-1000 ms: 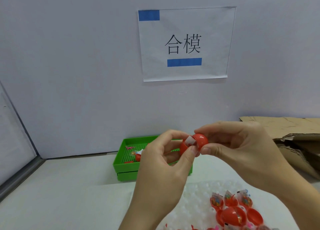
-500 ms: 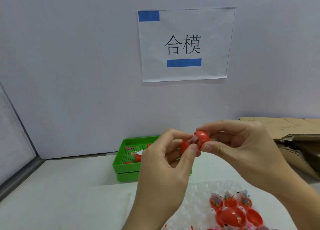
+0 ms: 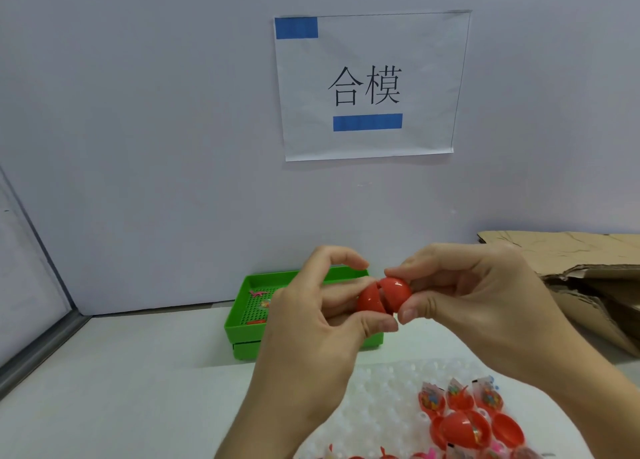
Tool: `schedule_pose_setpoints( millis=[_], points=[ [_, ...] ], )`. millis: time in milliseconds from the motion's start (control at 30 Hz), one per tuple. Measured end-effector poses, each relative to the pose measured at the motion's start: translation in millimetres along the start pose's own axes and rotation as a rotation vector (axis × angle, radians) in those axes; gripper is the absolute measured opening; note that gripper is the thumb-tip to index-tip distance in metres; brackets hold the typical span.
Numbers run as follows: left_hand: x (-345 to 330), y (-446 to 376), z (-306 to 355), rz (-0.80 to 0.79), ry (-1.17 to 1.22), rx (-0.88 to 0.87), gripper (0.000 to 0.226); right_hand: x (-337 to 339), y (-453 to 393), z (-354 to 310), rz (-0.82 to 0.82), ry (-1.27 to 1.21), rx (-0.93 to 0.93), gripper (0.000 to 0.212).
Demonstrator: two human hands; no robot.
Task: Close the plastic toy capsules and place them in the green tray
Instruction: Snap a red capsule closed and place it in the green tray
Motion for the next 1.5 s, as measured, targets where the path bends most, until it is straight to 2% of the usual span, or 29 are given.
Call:
schedule_pose_setpoints(
  millis=[167,300,600,933,1033,1167,1367,1500],
  points=[
    [2.0,-0.2,4.7,0.016,0.099,-0.039,0.036,-0.9,-0.9,-2.1,0.018,-0.038,0.001,0.025],
    [2.1,-0.1,10.2,0.041,0.193,-0.069,0.043,2.0,-0.6,-5.2,0.051,-0.096,0.009,0.027],
    [1.8,-0.6,11.0,0.063,0.167,-0.061,0.036,2.6,-0.3,-4.0,0.036,-0.116,0.016,0.025],
    [3.4,0.2,7.7,0.095,0.119,-0.058,0.031,4.1,2.2,-2.3,0.035,0.050,0.018,0.025],
    [5.2,0.6,6.2,0.119,0.052,-0.047,0.044,2.6,2.9,-0.5,0.045,0.122,0.006,0.036],
    [6.2,0.3,4.2,0.110,0.019,-0.021,0.050,-1.9,1.8,-0.6,0.040,0.199,-0.010,0.030],
    [4.0,0.5,8.3,0.110,-0.079,-0.068,0.045,-4.4,-0.5,-5.1,0.075,0.290,0.018,0.024],
    [5.5,1.3,6.4,0.165,-0.082,-0.063,0.060,-7.0,0.8,-11.3,0.083,0.375,0.063,0.027]
  ],
)
Point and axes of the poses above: each hand's wrist, its own y-axis away from the middle knuckle, its own x-axis out of the back of the hand, z = x × y, the point moved 7 cm from there along -y, towards the middle knuckle, and after that the axes turned 3 degrees about -z, right-handed, at the moved point
